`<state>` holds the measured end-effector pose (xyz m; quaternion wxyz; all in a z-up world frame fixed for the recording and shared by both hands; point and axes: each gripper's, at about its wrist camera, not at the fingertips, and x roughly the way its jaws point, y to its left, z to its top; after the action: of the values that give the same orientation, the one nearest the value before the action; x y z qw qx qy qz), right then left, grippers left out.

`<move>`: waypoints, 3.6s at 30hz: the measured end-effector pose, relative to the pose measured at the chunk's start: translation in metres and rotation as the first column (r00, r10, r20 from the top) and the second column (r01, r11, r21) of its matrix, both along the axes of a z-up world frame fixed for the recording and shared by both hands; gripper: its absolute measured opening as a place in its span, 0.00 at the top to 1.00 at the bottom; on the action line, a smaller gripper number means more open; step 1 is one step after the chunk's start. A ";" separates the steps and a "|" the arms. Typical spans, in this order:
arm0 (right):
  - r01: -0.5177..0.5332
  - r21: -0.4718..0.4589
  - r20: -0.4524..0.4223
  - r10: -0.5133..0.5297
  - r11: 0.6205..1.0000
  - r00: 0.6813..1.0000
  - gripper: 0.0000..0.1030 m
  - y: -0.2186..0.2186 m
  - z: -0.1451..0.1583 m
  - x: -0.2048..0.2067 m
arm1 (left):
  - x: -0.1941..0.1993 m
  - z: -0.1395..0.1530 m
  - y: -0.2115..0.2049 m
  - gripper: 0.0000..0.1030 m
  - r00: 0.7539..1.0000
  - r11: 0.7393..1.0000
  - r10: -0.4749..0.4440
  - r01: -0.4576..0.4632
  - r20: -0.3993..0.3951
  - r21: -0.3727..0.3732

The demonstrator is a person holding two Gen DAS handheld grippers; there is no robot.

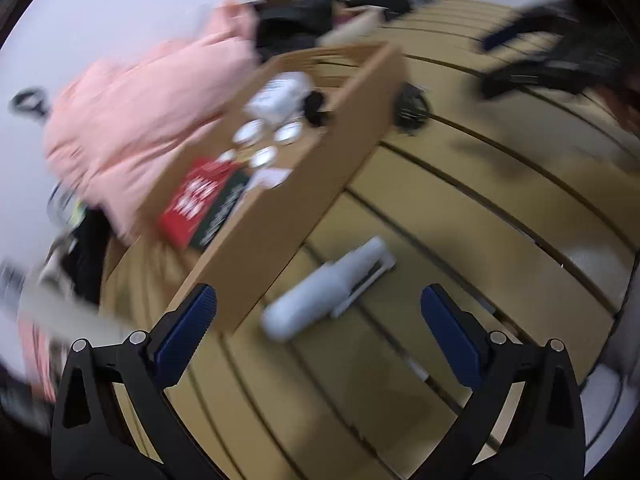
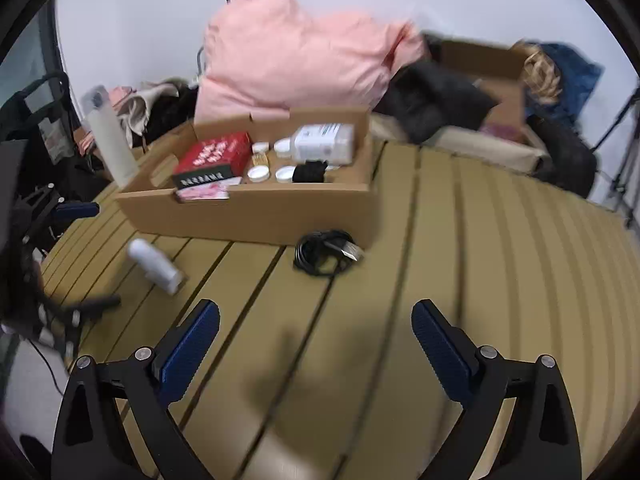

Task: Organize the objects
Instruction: 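Grasp the white spray bottle with the left gripper while the right grasps the black USB cable, then carry the spray bottle with the left gripper while the right carries the cable into the tray, then open both grippers in the tray and withdraw them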

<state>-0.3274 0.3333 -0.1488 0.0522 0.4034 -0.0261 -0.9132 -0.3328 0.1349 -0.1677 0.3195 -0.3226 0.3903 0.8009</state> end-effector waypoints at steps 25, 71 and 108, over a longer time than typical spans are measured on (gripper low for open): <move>-0.008 0.084 0.032 0.006 0.996 0.999 0.44 -0.017 0.010 0.059 | 0.066 0.048 -0.092 0.69 0.869 0.756 0.302 -0.469 0.392 0.456; -0.181 0.116 0.122 0.167 0.976 0.978 0.40 -0.016 0.014 -0.155 | -0.180 0.017 0.049 0.46 0.674 0.601 0.426 -0.709 0.603 0.368; -0.147 0.170 -0.116 0.168 0.974 0.979 0.13 -0.011 0.210 0.157 | 0.178 0.225 -0.122 0.00 0.741 0.666 0.672 -0.604 -0.001 0.437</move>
<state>-0.1702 0.3224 0.0608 0.0933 0.3471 0.0831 -0.9295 -0.1549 0.0129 0.0569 0.0454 -0.2984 0.1002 0.9481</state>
